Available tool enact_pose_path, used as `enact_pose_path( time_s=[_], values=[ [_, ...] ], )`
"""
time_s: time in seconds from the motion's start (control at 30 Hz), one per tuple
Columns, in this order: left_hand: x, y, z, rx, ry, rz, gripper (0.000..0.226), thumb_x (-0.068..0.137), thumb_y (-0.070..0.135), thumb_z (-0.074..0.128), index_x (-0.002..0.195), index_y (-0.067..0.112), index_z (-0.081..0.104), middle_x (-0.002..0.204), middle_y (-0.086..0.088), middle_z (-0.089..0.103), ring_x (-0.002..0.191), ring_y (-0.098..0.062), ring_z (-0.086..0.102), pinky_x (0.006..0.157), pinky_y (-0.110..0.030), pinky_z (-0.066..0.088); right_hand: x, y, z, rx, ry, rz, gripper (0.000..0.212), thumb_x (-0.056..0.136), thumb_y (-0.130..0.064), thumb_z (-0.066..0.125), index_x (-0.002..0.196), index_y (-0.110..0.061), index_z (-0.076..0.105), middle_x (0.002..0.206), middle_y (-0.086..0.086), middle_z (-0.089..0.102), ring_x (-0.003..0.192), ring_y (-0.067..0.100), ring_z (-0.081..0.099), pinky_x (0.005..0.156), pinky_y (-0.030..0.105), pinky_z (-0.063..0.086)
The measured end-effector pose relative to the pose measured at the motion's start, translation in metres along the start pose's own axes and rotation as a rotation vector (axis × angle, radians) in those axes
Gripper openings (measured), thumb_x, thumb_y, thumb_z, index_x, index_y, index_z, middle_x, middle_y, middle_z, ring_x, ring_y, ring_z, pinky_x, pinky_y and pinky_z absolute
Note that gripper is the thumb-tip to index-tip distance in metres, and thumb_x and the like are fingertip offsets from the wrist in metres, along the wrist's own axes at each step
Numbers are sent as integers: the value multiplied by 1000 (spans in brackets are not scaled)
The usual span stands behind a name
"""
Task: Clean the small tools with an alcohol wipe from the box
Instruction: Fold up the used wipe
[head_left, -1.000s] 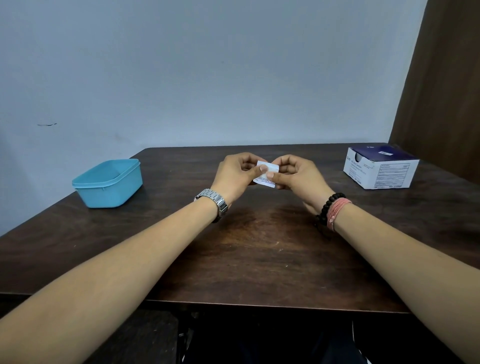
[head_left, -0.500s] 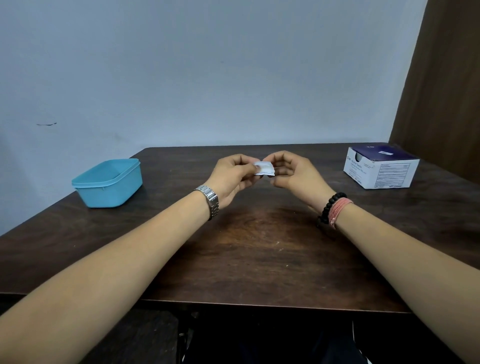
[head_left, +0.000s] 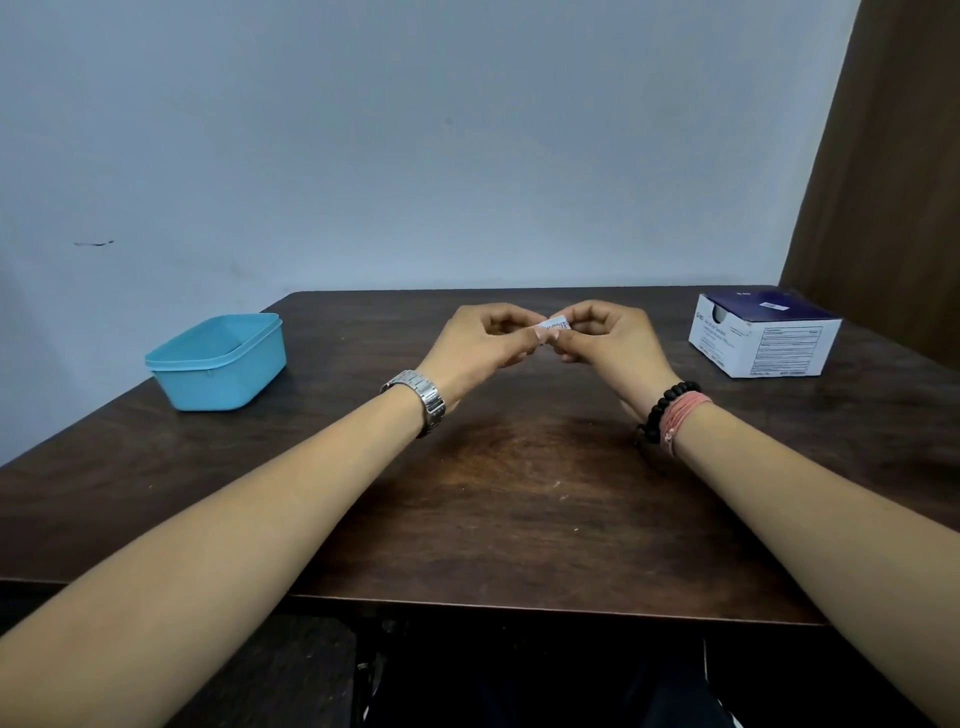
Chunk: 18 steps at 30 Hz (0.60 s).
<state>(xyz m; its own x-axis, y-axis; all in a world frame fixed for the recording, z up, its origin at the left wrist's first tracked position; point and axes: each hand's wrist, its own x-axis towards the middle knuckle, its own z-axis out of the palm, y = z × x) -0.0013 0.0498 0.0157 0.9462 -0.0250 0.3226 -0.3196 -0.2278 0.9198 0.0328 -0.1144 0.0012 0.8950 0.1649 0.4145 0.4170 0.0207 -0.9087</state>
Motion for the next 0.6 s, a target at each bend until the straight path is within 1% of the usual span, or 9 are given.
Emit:
enact_pose_path(
  time_s=[0.07, 0.17, 0.27, 0.4, 0.5, 0.57, 0.6],
  values=[
    [1, -3, 0, 93, 42, 58, 8, 84, 14, 73, 92, 15, 73, 83, -9, 72, 72, -13, 63, 73, -27, 55, -1, -1, 1, 30, -10, 18, 11, 81, -3, 75, 85, -11, 68, 80, 6, 71, 71, 12, 65, 65, 19, 54],
    [1, -3, 0, 54, 75, 58, 8, 84, 9, 72, 89, 15, 72, 76, -7, 69, 67, -13, 62, 66, -22, 52, -3, -3, 3, 139, -53, 54, 16, 82, 2, 71, 86, -11, 66, 80, 5, 70, 68, 7, 65, 66, 18, 54],
    [1, -2, 2, -22, 70, 18, 6, 84, 8, 72, 88, 12, 70, 74, -7, 68, 66, -14, 63, 66, -21, 53, -2, -1, 4, 240, -62, 103, 16, 82, 6, 69, 86, -9, 64, 72, 1, 71, 65, 6, 65, 66, 17, 54],
    [1, -3, 5, -86, 58, -14, 6, 84, 8, 72, 87, 7, 68, 71, -7, 68, 63, -13, 64, 67, -21, 56, 0, 2, 2, 319, -56, 160, 6, 85, 2, 67, 89, -2, 65, 66, 0, 68, 58, 5, 62, 60, 16, 52],
    [1, -3, 5, -108, 61, -16, 5, 84, 9, 72, 83, 8, 67, 71, -8, 68, 62, -13, 64, 66, -21, 56, 0, 1, 1, 288, -64, 174, 1, 86, -1, 67, 86, -2, 66, 67, 3, 66, 58, 6, 58, 57, 16, 50],
    [1, -4, 5, -88, 75, -12, 7, 83, 11, 73, 81, 10, 67, 71, -8, 68, 64, -15, 64, 66, -22, 55, -1, 0, 2, 249, -52, 167, 3, 85, -3, 69, 83, -3, 66, 68, 3, 65, 59, 8, 57, 56, 17, 49],
    [2, -6, 5, -77, 91, -16, 8, 83, 12, 74, 80, 11, 67, 71, -8, 68, 65, -16, 64, 66, -23, 55, -1, 0, 1, 191, -36, 131, 5, 84, -4, 71, 81, -5, 67, 68, 3, 66, 60, 8, 57, 57, 18, 49]
  ],
)
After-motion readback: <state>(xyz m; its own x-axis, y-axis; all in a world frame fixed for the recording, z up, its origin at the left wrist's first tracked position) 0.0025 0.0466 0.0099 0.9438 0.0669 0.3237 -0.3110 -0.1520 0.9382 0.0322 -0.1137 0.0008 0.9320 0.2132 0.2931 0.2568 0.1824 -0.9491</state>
